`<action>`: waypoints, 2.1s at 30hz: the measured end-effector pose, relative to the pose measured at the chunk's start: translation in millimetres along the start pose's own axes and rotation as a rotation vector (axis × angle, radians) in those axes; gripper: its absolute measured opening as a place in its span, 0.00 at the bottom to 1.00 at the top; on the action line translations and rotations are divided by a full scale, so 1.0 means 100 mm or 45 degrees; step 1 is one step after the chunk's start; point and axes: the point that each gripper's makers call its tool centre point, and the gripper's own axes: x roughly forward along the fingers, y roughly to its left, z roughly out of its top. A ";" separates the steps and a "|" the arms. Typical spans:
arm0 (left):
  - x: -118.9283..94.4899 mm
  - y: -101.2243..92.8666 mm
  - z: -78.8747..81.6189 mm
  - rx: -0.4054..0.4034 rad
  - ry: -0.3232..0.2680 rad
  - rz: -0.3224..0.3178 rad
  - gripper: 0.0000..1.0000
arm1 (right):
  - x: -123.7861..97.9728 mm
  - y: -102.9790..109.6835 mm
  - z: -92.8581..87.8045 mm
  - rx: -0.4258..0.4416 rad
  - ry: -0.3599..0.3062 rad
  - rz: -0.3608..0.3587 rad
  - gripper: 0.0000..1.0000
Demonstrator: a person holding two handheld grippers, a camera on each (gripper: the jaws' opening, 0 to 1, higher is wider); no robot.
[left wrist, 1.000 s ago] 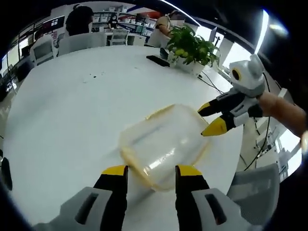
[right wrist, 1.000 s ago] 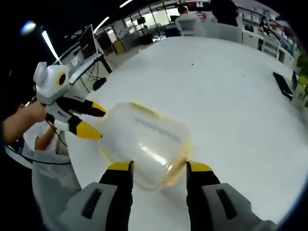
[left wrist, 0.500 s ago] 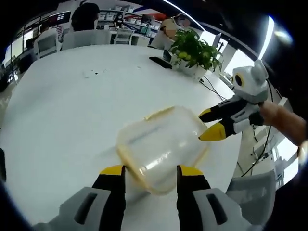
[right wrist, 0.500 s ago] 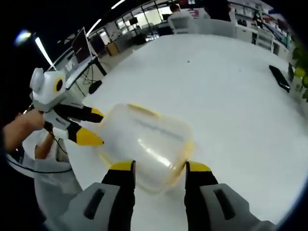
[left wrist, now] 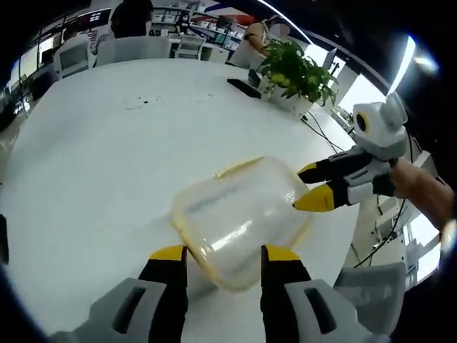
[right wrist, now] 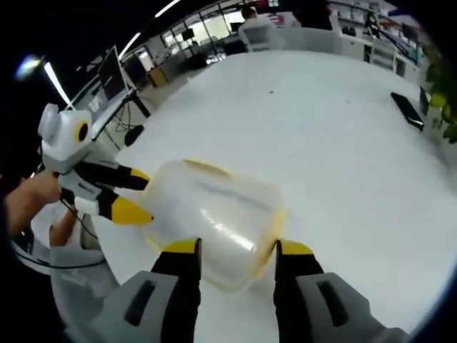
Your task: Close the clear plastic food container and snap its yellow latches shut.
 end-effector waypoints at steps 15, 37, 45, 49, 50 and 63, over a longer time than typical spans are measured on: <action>-0.12 0.06 -0.11 -0.005 0.020 -0.001 0.34 | 0.02 0.15 -0.06 0.010 -0.002 -0.002 0.37; -0.37 0.10 -0.44 -0.011 0.044 0.001 0.34 | 0.01 0.54 -0.27 0.002 0.004 -0.005 0.37; -0.45 0.08 -0.56 -0.012 0.052 0.001 0.34 | -0.02 0.65 -0.37 0.005 0.002 -0.010 0.37; -0.49 0.06 -0.62 -0.011 0.055 0.001 0.34 | -0.04 0.71 -0.42 0.010 0.002 -0.014 0.37; -0.50 0.05 -0.64 -0.012 0.056 0.001 0.34 | -0.04 0.72 -0.43 0.012 0.002 -0.014 0.37; -0.61 0.01 -0.79 -0.023 0.065 0.008 0.34 | -0.08 0.86 -0.55 0.013 0.024 -0.009 0.38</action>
